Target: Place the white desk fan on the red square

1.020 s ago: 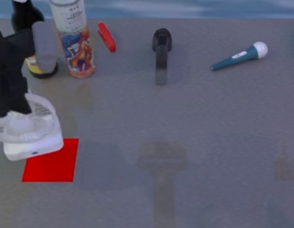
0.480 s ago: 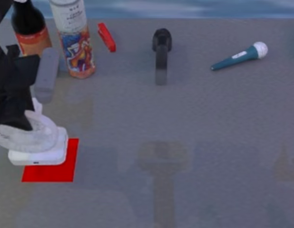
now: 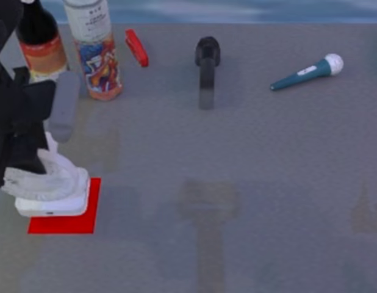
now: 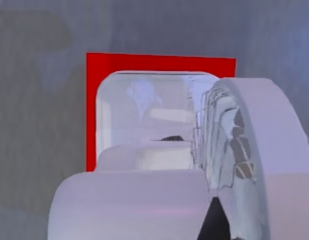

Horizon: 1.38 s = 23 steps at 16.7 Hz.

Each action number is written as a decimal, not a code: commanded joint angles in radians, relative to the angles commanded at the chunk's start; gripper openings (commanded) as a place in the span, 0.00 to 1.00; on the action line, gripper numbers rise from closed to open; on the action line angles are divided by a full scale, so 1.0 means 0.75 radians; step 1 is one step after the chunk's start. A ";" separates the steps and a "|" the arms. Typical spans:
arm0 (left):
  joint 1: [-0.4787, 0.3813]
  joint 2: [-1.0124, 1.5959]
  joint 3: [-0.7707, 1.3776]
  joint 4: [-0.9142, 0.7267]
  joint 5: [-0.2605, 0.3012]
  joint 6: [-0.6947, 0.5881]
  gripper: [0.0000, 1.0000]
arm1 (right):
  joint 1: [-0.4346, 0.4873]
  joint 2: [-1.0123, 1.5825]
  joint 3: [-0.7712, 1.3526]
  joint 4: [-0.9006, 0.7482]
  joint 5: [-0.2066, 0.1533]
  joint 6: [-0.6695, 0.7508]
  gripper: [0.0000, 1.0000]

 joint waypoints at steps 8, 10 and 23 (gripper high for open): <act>-0.005 0.009 -0.076 0.087 0.001 0.002 0.15 | 0.000 0.000 0.000 0.000 0.000 0.000 1.00; -0.005 0.009 -0.076 0.087 0.001 0.002 0.30 | 0.000 0.000 0.000 0.000 0.000 0.000 1.00; -0.005 0.009 -0.076 0.087 0.001 0.002 1.00 | 0.000 0.000 0.000 0.000 0.000 0.000 1.00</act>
